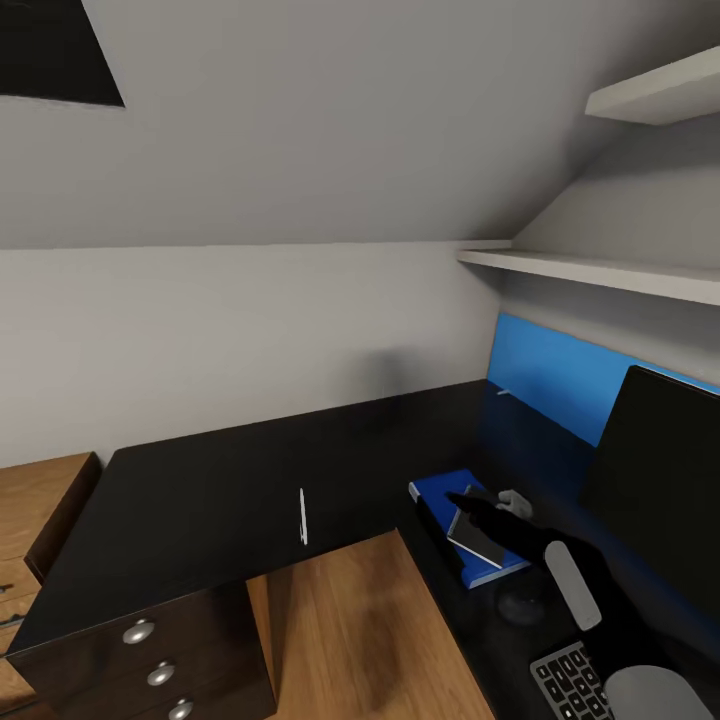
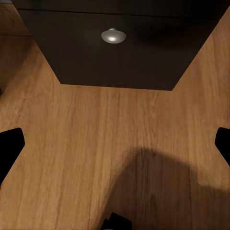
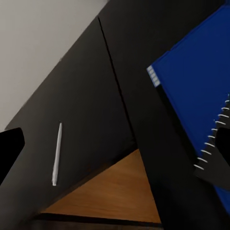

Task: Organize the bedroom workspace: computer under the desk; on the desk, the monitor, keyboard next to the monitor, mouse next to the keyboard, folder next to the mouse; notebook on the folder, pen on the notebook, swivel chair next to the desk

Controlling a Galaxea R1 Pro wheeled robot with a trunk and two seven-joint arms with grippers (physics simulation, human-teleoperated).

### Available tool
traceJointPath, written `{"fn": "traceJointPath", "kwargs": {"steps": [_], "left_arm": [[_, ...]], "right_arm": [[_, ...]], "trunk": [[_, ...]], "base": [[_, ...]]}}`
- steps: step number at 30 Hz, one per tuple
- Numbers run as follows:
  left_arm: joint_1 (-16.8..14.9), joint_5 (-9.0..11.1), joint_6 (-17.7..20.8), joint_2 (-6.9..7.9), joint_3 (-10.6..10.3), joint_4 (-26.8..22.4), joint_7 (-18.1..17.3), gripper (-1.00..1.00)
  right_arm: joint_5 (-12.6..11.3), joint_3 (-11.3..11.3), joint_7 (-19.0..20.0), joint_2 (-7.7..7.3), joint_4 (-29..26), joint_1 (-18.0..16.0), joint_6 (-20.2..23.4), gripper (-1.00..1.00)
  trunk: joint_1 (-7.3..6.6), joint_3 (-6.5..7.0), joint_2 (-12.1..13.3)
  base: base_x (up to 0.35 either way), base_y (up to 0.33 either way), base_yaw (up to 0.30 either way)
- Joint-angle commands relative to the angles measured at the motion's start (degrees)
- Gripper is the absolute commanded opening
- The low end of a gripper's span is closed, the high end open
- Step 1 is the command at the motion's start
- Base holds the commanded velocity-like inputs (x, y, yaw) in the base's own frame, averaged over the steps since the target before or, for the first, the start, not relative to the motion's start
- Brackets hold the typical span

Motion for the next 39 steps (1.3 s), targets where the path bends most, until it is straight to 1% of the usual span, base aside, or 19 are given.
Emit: {"fn": "traceJointPath", "kwargs": {"steps": [1, 5, 11, 13, 15, 19, 22, 24, 27, 30, 32, 35, 39], "left_arm": [[0.0, -0.3, -0.1, -0.02, 0.2, 0.0, 0.1, 1.0], [0.0, -0.3, -0.1, -0.02, 0.2, 0.0, 0.1, 1.0], [0.0, -0.3, -0.1, -0.02, 0.2, 0.0, 0.1, 1.0], [0.0, -0.3, -0.1, -0.02, 0.2, 0.0, 0.1, 1.0], [0.0, -0.3, -0.1, -0.02, 0.2, 0.0, 0.1, 1.0], [0.0, -0.3, -0.1, -0.02, 0.2, 0.0, 0.1, 1.0], [0.0, -0.4, -0.2, -0.02, 0.2, 0.0, 0.1, 1.0], [0.0, -0.4, -0.2, -0.02, 0.2, 0.0, 0.1, 1.0], [0.0, -0.4, -0.2, -0.02, 0.2, 0.0, 0.1, 1.0], [0.0, -0.4, -0.2, -0.02, 0.2, 0.0, 0.1, 1.0], [0.0, -0.4, -0.2, -0.02, 0.2, 0.0, 0.1, 1.0], [0.0, -0.4, -0.2, -0.02, 0.3, 0.0, 0.1, 1.0], [0.0, -0.4, -0.2, -0.02, 0.3, 0.0, 0.1, 1.0]], "right_arm": [[-0.1, 0.3, 0.1, 0.06, 0.0, 0.0, -0.5, 1.0], [-0.1, 1.3, 0.0, 0.4, 0.1, 0.0, -2.8, 1.0], [0.2, 2.0, -0.2, 0.76, 0.1, 0.0, -4.1, 1.0], [0.9, 2.4, -0.5, 0.8, 0.0, 0.0, -4.3, 1.0], [2.3, 3.3, -1.0, 0.87, -0.1, 0.0, -4.5, 1.0], [6.5, 6.6, -3.2, 0.93, -0.6, 0.0, -4.7, 1.0], [9.6, 9.5, -5.9, 1.16, -1.4, 0.0, -4.7, 1.0], [11.3, 11.4, -8.2, 1.74, -2.0, 0.0, -4.8, 1.0], [13.3, 14.4, -12.1, 3.17, -2.8, 0.0, -4.9, 1.0], [14.9, 17.3, -15.9, 4.63, -3.1, 0.0, -5.5, 1.0], [15.6, 18.8, -17.7, 5.28, -3.0, 0.0, -6.7, 1.0], [16.3, 20.2, -19.3, 5.83, -2.8, 0.0, -9.6, 1.0], [16.5, 21.2, -20.4, 6.36, -2.6, 0.0, -12.8, 1.0]], "trunk": [[0.0, -0.06, 0.0], [0.0, -0.06, 0.0], [0.0, -0.06, 0.0], [0.0, -0.06, 0.0], [0.0, -0.06, 0.0], [0.0, -0.06, 0.0], [0.0, -0.06, 0.0], [0.0, -0.06, 0.0], [0.0, -0.06, 0.0], [0.0, -0.06, 0.0], [0.0, -0.06, 0.0], [0.0, -0.06, 0.0], [0.0, -0.06, 0.0]], "base": [[0.0, 0.0, 0.0], [0.0, 0.0, 0.0], [0.0, 0.0, 0.0], [0.0, 0.0, 0.0], [0.0, 0.0, 0.0], [0.0, 0.0, 0.0], [0.0, 0.0, 0.0], [0.0, 0.0, 0.0], [0.0, 0.0, 0.0], [0.0, 0.0, 0.0], [0.0, 0.0, 0.0], [0.0, 0.0, 0.0], [0.0, 0.0, 0.0]]}}
